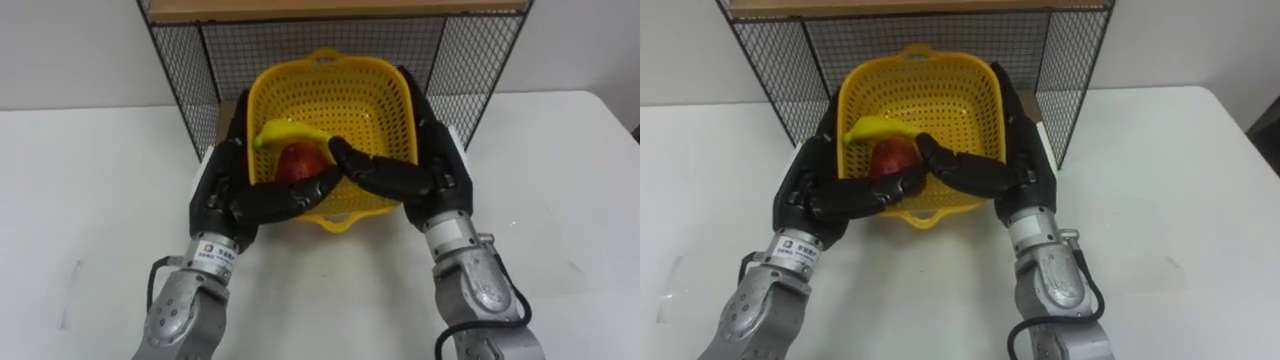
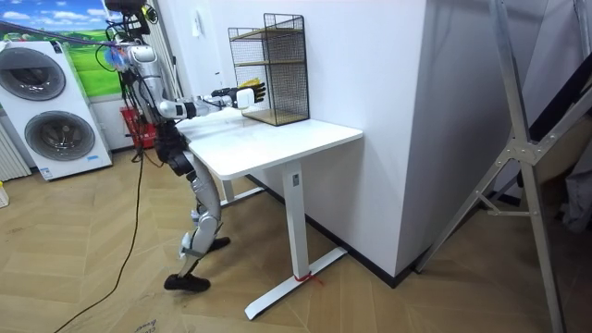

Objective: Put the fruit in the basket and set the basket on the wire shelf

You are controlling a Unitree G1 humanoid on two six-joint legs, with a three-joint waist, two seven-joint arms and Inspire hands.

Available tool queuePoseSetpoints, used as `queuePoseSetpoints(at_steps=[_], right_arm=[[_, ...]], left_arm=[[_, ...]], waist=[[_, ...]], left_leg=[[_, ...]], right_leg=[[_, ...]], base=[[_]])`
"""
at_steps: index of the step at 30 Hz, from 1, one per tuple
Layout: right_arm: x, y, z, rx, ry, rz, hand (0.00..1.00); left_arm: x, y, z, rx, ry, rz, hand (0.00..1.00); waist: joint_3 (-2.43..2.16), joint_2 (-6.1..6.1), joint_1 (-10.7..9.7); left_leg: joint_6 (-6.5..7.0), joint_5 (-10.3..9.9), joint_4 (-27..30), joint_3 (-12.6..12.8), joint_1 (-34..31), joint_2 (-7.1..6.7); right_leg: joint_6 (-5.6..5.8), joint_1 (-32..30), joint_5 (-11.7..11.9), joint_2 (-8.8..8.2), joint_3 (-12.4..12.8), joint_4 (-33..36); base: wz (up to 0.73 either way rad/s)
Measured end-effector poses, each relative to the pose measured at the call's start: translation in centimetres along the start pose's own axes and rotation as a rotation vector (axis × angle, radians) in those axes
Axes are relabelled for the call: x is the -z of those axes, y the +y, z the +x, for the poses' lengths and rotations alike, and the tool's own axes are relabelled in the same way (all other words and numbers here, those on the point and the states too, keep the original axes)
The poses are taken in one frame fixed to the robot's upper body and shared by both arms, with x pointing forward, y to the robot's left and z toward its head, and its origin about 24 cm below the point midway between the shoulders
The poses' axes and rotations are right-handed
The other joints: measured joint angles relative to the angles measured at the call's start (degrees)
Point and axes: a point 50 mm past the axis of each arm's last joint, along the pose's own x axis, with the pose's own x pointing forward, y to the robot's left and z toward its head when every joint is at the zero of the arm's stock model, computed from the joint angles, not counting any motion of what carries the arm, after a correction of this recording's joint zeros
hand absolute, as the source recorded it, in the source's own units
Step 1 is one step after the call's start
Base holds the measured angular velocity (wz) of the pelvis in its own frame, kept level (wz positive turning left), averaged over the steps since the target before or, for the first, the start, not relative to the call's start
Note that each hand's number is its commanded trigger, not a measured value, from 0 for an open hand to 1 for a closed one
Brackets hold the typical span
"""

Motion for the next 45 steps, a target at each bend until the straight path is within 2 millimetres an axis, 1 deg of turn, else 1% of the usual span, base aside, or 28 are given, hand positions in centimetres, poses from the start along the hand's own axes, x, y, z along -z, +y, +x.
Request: queuePoseSetpoints(at_steps=[1, 2, 3, 4, 5, 6, 7, 11, 14, 16, 20, 21, 24, 27, 30, 32, 33, 34, 35, 36, 37, 38, 41, 44, 45], right_arm=[[0.1, -0.1, -0.1, 0.002, 0.007, -0.005, 0.0], [0.3, -0.1, -0.1, 0.004, 0.012, -0.004, 0.0], [0.3, -0.1, -0.1, 0.005, 0.016, -0.004, 0.0], [0.5, -0.2, -0.1, 0.009, 0.022, -0.003, 0.0], [0.8, -0.4, -0.2, 0.016, 0.034, -0.001, 0.0], [0.9, -0.4, -0.2, 0.019, 0.04, -0.002, 0.0], [1.1, -0.5, -0.2, 0.022, 0.048, -0.002, 0.0], [1.6, -1.1, -0.3, 0.036, 0.08, -0.01, 0.0], [1.6, -1.2, -0.3, 0.037, 0.08, -0.008, 0.0], [1.6, -1.1, -0.3, 0.036, 0.08, -0.003, 0.0], [1.7, -1.1, -0.3, 0.038, 0.082, 0.003, 0.0], [1.7, -1.1, -0.3, 0.039, 0.082, 0.003, 0.0], [1.6, -1.2, -0.1, 0.05, 0.088, 0.003, 0.0], [1.0, -1.4, 0.5, 0.067, 0.067, -0.003, 0.0], [0.0, -1.8, 1.7, 0.092, 0.045, 0.01, 0.0], [-0.8, -1.9, 3.1, 0.109, 0.036, 0.026, 0.0], [-1.0, -2.0, 3.5, 0.114, 0.035, 0.026, 0.0], [-1.3, -2.2, 4.4, 0.122, 0.037, 0.027, 0.0], [-1.5, -2.3, 4.8, 0.127, 0.041, 0.024, 0.0], [-1.7, -2.3, 5.5, 0.134, 0.052, 0.015, 0.0], [-2.1, -2.3, 6.1, 0.14, 0.058, 0.006, 0.0], [-2.3, -2.2, 6.5, 0.141, 0.061, 0.007, 0.0], [-3.3, -1.9, 8.9, 0.154, 0.103, 0.053, 0.0], [-4.3, -1.8, 10.6, 0.181, 0.125, 0.052, 0.0], [-4.5, -1.7, 10.9, 0.179, 0.127, 0.05, 0.0]], left_arm=[[0.0, 0.0, 0.0, -0.005, 0.001, 0.0, 0.0], [0.1, 0.0, 0.0, -0.006, 0.003, 0.001, 0.0], [0.1, 0.1, 0.0, -0.006, 0.004, 0.002, 0.0], [0.2, 0.1, 0.0, -0.006, 0.007, 0.002, 0.0], [0.4, 0.0, 0.0, -0.007, 0.017, -0.001, 0.0], [0.5, 0.1, -0.1, -0.008, 0.021, 0.0, 0.0], [0.6, 0.1, -0.1, -0.01, 0.026, 0.004, 0.0], [1.0, 0.1, -0.2, -0.001, 0.043, 0.029, 0.0], [1.0, 0.1, -0.2, 0.003, 0.045, 0.03, 0.0], [0.9, 0.1, -0.2, 0.005, 0.046, 0.031, 0.0], [0.9, 0.1, -0.2, 0.005, 0.046, 0.03, 0.0], [0.9, 0.1, -0.2, 0.005, 0.046, 0.03, 0.0], [0.9, 0.1, -0.1, 0.004, 0.053, 0.031, 0.0], [0.6, -0.1, 0.5, 0.017, 0.046, 0.037, 0.0], [-0.1, -0.2, 1.7, 0.029, 0.039, 0.049, 0.0], [-0.7, -0.5, 3.1, 0.047, 0.04, 0.059, 0.0], [-0.9, -0.6, 3.4, 0.046, 0.036, 0.06, 0.0], [-1.2, -0.6, 4.3, 0.04, 0.033, 0.061, 0.0], [-1.3, -0.7, 4.8, 0.036, 0.035, 0.063, 0.0], [-1.5, -0.8, 5.7, 0.026, 0.045, 0.071, 0.0], [-1.8, -1.0, 6.6, 0.019, 0.053, 0.077, 0.0], [-2.0, -1.1, 7.0, 0.014, 0.056, 0.078, 0.0], [-3.0, -1.0, 9.3, -0.044, 0.089, 0.065, 0.0], [-4.0, -1.1, 11.2, -0.08, 0.097, 0.048, 0.0], [-4.2, -1.0, 11.5, -0.087, 0.099, 0.047, 0.0]], waist=[[0.27, 0.45, 0.1], [0.45, 0.73, 0.29], [0.44, 0.71, 0.35], [0.38, 0.6, 0.24], [-0.08, 0.81, 0.05], [-0.39, 0.92, 0.18], [-0.63, 1.37, 0.44], [-0.56, 1.14, 1.0], [-0.55, 1.1, 1.09], [-0.59, 1.18, 1.02], [-0.6, 1.21, 1.01], [-0.58, 1.24, 1.02], [-0.62, 1.44, 0.85], [-0.59, 1.7, 0.52], [-0.57, 1.76, 0.58], [-0.57, 1.76, 0.46], [-0.57, 1.76, 0.47], [-0.57, 1.75, 0.47], [-0.57, 1.72, 0.46], [-0.54, 1.7, 0.41], [-0.55, 1.69, 0.49], [-0.55, 1.69, 0.56], [-0.56, 1.69, 0.73], [-0.56, 1.67, 1.15], [-0.56, 1.67, 1.2]], left_leg=[[0.13, 0.47, -1.13, -0.12, 0.42, 0.33], [0.15, 1.03, -2.09, -0.22, 0.96, 0.42], [0.11, 1.19, -2.33, -0.21, 1.19, 0.41], [0.02, 1.25, -2.35, -0.19, 1.59, 0.36], [-0.58, 1.54, -2.44, -0.3, 1.84, 0.45], [-0.79, 1.67, -2.7, -0.27, 1.84, 0.58], [-1.2, 2.06, -3.39, -0.35, 2.06, 1.17], [-2.01, 3.97, -7.19, -0.35, 4.73, 2.4], [-2.22, 4.4, -8.09, -0.04, 5.67, 2.97], [-2.34, 4.45, -8.14, -0.15, 5.94, 3.47], [-2.45, 4.54, -8.41, -0.03, 5.73, 3.95], [-2.45, 4.54, -8.41, -0.03, 5.7, 3.96], [-2.46, 4.55, -8.41, -0.11, 5.72, 3.97], [-2.48, 4.65, -8.54, -0.46, 5.99, 3.98], [-2.27, 5.22, -9.37, -0.4, 6.53, 3.93], [-2.43, 5.29, -9.65, -0.5, 7.02, 3.94], [-2.52, 5.36, -9.83, -0.5, 7.15, 3.9], [-2.63, 5.52, -10.16, -0.48, 7.38, 3.86], [-2.59, 5.64, -10.33, -0.49, 7.56, 3.84], [-2.48, 5.9, -10.67, -0.55, 7.96, 3.84], [-2.5, 6.23, -11.12, -0.53, 8.04, 3.8], [-2.54, 6.38, -11.36, -0.53, 8.04, 3.79], [-2.71, 6.94, -12.23, -0.52, 8.39, 3.81], [-2.78, 7.41, -13.05, -0.46, 8.62, 3.76], [-2.79, 7.52, -13.21, -0.47, 8.65, 3.73]], right_leg=[[0.29, 0.01, -1.46, 1.11, -0.05, -2.86], [0.28, -0.13, -2.79, 2.3, -0.19, -7.0], [0.36, -0.11, -3.37, 2.92, -0.26, -9.53], [0.15, 0.12, -3.64, 4.35, -0.75, -14.27], [0.13, 1.21, -3.38, 4.99, -1.81, -17.16], [0.36, 1.95, -3.26, 5.29, -1.86, -18.93], [0.4, 2.86, -2.3, 6.24, -2.02, -21.34], [-0.29, 6.4, 0.21, 8.09, -2.52, -27.62], [-0.44, 7.69, 1.07, 8.79, -2.5, -29.62], [-0.22, 8.77, 1.73, 9.48, -2.56, -31.53], [-0.66, 9.26, 3.12, 9.95, -2.83, -33.52], [-0.82, 9.26, 3.27, 9.98, -2.83, -33.59], [-0.8, 9.37, 3.3, 10.05, -2.75, -33.7], [-0.73, 10.13, 3.73, 10.32, -2.84, -34.74], [-0.82, 10.41, 4.06, 10.35, -2.59, -35.11], [-0.79, 11.0, 4.15, 10.47, -2.62, -35.58], [-0.79, 11.04, 4.16, 10.46, -2.58, -35.59], [-0.79, 11.1, 4.18, 10.45, -2.52, -35.6], [-0.82, 11.25, 4.21, 10.45, -2.53, -35.68], [-0.94, 11.95, 4.52, 10.48, -2.97, -36.38], [-1.04, 11.96, 4.66, 10.44, -3.22, -36.57], [-1.08, 11.86, 4.7, 10.44, -3.23, -36.6], [-1.31, 11.82, 4.95, 10.49, -3.18, -36.69], [-1.44, 11.84, 5.03, 10.46, -3.16, -36.68], [-1.47, 11.82, 5.06, 10.44, -3.15, -36.68]], base=[[-0.08], [-0.06], [-0.03], [0.0], [0.0], [-0.03], [-0.07], [-0.03], [-0.05], [0.0], [-0.04], [0.0], [0.0], [0.05], [-0.02], [0.0], [0.0], [0.0], [0.05], [0.1], [0.09], [0.0], [0.0], [0.0], [0.0]])
